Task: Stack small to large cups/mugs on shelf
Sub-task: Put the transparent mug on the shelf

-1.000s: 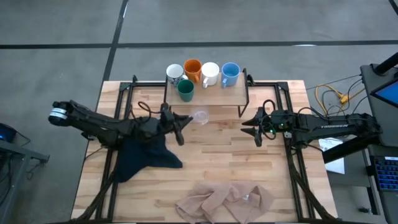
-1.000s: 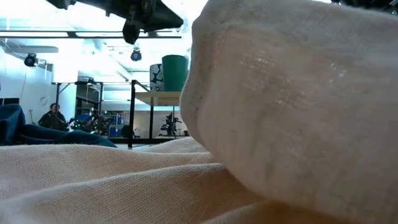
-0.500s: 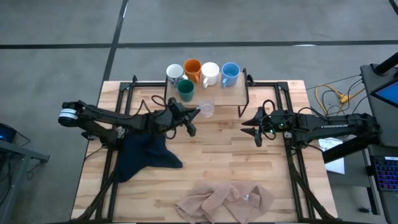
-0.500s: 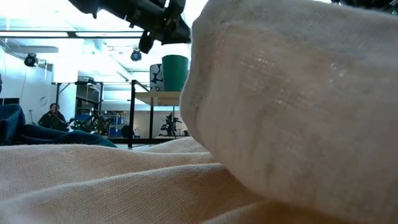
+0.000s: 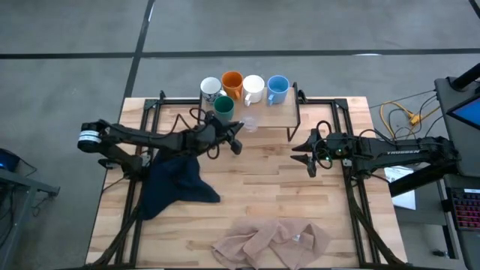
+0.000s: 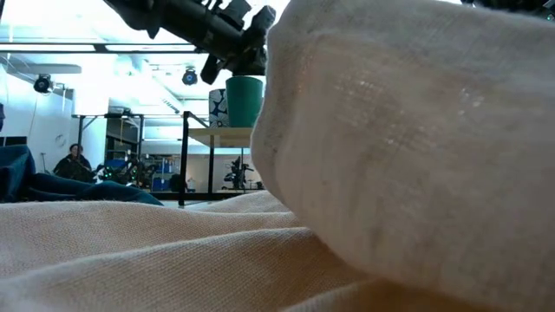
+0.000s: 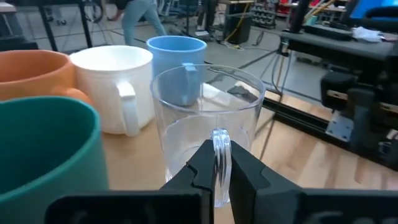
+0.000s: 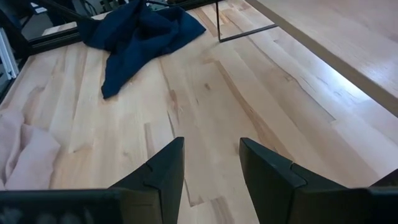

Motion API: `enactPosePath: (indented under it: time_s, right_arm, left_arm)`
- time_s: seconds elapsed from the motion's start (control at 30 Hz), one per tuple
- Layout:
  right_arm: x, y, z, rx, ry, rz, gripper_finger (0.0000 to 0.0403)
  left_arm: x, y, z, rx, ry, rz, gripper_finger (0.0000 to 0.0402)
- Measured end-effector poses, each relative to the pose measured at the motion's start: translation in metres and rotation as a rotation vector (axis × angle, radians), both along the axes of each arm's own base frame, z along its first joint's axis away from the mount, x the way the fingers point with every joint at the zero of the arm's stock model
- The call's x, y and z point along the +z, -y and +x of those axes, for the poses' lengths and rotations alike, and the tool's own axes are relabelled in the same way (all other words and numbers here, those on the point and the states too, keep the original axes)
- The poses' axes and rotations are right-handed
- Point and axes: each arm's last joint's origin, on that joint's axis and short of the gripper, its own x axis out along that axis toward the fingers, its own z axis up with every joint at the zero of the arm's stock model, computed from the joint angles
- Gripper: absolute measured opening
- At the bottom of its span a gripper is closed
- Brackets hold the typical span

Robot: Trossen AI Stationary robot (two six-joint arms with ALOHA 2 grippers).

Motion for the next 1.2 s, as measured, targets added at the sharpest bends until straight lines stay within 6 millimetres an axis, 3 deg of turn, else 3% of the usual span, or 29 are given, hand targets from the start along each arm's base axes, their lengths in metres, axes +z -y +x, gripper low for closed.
enactPosePath:
  time_s: [0.3, 0.57, 1.2]
  right_arm:
    - [0.0, 0.0, 0.0, 0.002, -0.005, -0.003, 0.0148]
    - [-0.002, 0.0, -0.001, 0.005, -0.019, -0.009, 0.0148]
    - [-0.002, 0.0, -0.001, 0.006, -0.02, -0.012, 0.0148]
  left_arm:
    - [0.0, -0.01, -0.001, 0.025, -0.021, 0.033, 0.0002]
    - [-0.019, -0.02, 0.01, 0.013, -0.075, 0.022, 0.0002]
    - [-0.02, -0.033, 0.014, -0.013, -0.033, 0.037, 0.0001]
